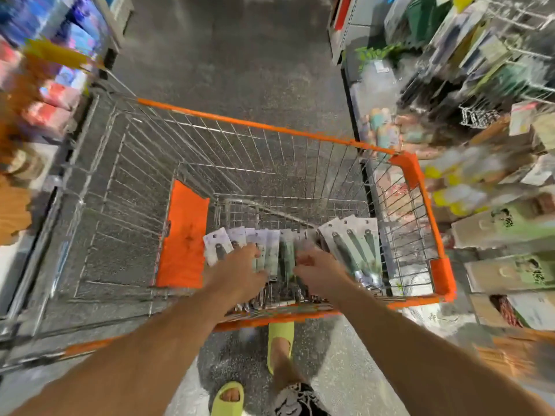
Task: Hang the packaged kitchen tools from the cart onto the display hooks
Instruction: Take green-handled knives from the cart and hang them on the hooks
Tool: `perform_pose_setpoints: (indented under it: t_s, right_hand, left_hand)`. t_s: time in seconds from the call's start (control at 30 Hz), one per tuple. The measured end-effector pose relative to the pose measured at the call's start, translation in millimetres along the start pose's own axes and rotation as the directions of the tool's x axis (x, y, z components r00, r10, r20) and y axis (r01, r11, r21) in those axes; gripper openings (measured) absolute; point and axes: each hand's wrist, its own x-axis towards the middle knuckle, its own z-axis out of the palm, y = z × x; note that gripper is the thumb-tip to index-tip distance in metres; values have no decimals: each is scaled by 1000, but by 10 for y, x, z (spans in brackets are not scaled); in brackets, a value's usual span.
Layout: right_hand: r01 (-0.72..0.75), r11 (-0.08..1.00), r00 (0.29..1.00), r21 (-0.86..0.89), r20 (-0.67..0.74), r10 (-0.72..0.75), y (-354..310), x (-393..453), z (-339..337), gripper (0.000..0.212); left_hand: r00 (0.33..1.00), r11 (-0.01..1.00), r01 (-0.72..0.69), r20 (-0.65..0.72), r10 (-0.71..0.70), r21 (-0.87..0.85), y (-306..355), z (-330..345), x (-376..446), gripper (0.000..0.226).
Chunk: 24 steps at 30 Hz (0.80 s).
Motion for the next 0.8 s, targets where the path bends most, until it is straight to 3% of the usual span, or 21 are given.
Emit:
perform_pose_setpoints:
  t_s: [0.23, 0.33, 0.37, 0.43, 0.5, 0.53, 0.67, 0.73, 0.8]
  right_hand:
    - [-140, 979, 987, -147, 56, 150, 583, 735, -392, 21]
    - [-244, 946, 969, -211, -15, 247, 902, 986, -602, 32]
    - [-280, 937, 960, -210, -61, 274, 1014, 1070, -659, 41]
    - [-369, 915, 924, -161, -167, 343, 1214, 1197, -754, 57]
    - [-421, 891, 893, -167, -246, 376, 1378, 1337, -808, 59]
    - [-435, 880, 884, -192, -279, 376, 1442, 1407, -814, 63]
    - [-454, 844, 877, -284, -308, 368, 1587, 1619, -730, 99]
    - [-462, 860, 869, -216, -305, 390, 1625, 1673, -658, 109]
    - [-454, 877, 859, -159, -338, 383, 1668, 1711, -617, 114]
  left_hand:
    - [970, 984, 129, 222, -100, -121, 426, 496, 896, 56]
    - [934, 923, 277, 301, -193, -268, 676, 813, 1162, 39]
    - [912, 880, 347, 336, -235, -326, 755, 945, 1246, 28]
    - [838, 695, 521, 450, -308, -495, 896, 1272, 1434, 21]
    - [747, 440, 664, 567, -348, -604, 999, 1569, 1578, 31]
    - [721, 367, 693, 599, -350, -620, 1045, 1684, 1624, 34]
    - [670, 192, 737, 663, -335, -648, 1285, 1961, 1721, 23]
    - [663, 127, 736, 670, -334, -665, 1385, 2053, 1761, 11]
    - [667, 78, 713, 639, -384, -697, 1443, 2092, 1785, 16]
